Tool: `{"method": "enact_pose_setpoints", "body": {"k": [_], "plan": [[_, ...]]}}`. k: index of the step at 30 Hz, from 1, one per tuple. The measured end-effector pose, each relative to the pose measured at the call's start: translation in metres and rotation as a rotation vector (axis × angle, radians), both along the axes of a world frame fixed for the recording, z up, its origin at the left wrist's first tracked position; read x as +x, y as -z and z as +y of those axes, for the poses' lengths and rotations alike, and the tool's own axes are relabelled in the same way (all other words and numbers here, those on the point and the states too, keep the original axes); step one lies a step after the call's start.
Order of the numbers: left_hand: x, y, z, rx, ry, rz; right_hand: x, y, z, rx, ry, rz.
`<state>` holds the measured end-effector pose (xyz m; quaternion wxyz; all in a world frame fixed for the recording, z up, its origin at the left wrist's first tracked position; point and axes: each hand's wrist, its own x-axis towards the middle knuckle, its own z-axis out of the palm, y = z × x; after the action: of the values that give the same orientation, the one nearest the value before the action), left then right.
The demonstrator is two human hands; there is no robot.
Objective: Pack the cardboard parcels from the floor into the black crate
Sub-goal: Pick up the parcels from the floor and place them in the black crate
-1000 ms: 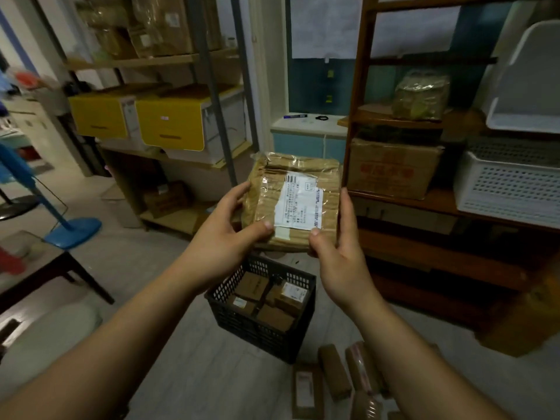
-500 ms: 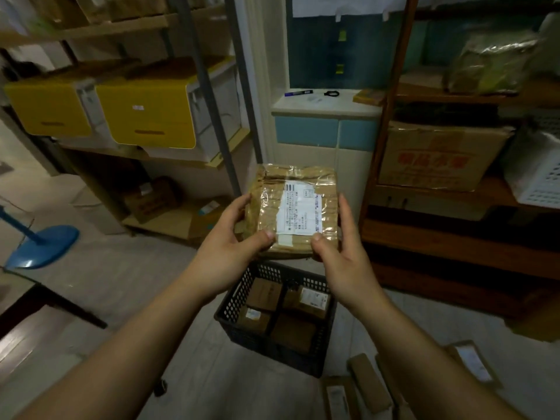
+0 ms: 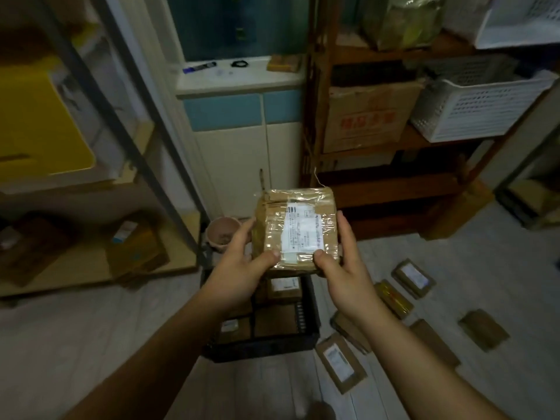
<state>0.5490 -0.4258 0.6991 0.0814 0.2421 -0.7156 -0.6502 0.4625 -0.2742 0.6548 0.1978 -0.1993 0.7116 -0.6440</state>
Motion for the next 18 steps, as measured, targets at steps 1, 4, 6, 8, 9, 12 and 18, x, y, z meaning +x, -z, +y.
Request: {"method": "enact_pose_setpoints", "body": {"k": [1,4,6,8,9,12,18], "plan": [[-0.007,0.009,0.0,0.022,0.008,-0.016,-0.005,0.007,0.001,0.006,0.012,-0.017],[-0.025,0.04,-0.003,0.051,0.017,-0.074,-0.02,0.033,0.002,0.02,0.017,-0.065],[-0.036,0.069,-0.008,0.061,0.026,-0.111,-0.03,0.061,-0.002,0.044,0.009,-0.078],[-0.046,0.112,-0.017,0.075,0.037,-0.146,-0.041,0.102,-0.008,0.078,-0.011,-0.085],[-0.05,0.135,-0.02,0.09,0.042,-0.173,-0.045,0.127,-0.012,0.091,-0.02,-0.094],[-0.06,0.221,-0.033,0.089,0.044,-0.24,-0.056,0.207,-0.023,0.094,-0.052,-0.129],[-0.071,0.431,-0.068,-0.034,0.112,-0.389,-0.065,0.412,-0.056,0.185,-0.145,-0.177]]}}
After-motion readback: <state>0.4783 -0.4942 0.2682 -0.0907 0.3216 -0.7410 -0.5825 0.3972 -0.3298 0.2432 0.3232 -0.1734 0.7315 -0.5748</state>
